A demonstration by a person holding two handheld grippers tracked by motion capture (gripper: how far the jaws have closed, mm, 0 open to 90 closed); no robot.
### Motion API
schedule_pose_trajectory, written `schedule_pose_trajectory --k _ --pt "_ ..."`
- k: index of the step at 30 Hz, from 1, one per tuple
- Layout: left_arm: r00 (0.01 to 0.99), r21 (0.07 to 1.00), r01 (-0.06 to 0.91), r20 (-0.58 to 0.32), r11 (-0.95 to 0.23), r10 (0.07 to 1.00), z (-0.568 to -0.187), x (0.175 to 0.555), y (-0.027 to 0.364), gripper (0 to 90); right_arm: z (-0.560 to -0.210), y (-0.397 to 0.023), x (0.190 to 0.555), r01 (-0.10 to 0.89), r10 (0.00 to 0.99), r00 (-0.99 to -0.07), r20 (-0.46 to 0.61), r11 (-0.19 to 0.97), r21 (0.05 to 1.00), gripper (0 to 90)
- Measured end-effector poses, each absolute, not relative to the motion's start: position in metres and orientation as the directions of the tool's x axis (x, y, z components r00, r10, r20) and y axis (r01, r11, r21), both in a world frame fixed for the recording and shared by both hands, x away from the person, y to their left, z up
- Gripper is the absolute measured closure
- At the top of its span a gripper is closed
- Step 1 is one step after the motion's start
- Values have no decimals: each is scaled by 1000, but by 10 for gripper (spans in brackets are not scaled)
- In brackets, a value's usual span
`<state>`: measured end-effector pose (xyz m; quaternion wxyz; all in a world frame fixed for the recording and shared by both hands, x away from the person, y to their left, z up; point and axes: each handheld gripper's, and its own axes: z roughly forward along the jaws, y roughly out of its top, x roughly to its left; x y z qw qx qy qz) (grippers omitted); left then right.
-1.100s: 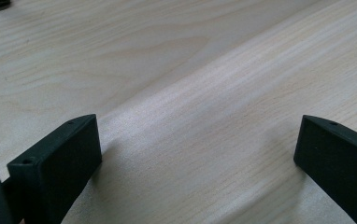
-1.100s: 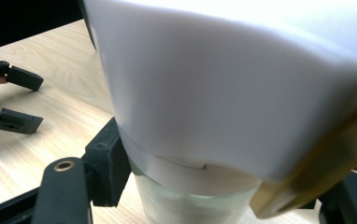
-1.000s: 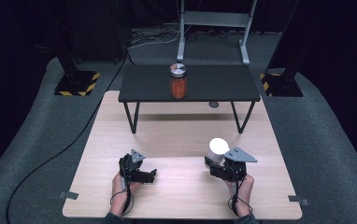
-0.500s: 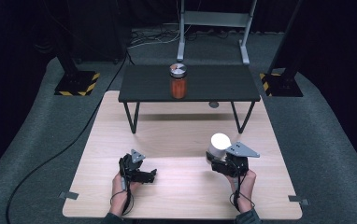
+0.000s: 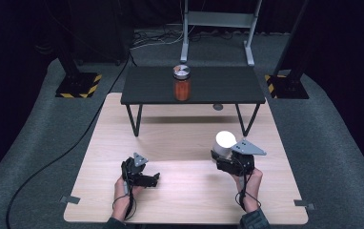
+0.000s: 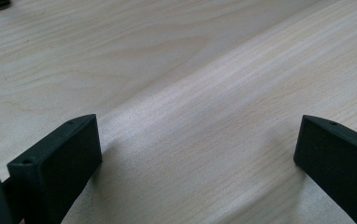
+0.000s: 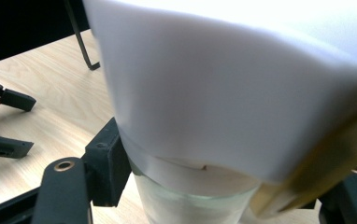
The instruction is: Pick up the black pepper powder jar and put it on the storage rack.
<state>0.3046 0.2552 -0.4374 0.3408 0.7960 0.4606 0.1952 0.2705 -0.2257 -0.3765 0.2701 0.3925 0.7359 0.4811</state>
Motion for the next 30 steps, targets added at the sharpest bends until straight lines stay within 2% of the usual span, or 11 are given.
schedule_pose_trajectory --k 30 --pt "500 722 600 -3 -344 866 -437 305 255 3 -343 -230 290 302 827 -561 -31 240 923 297"
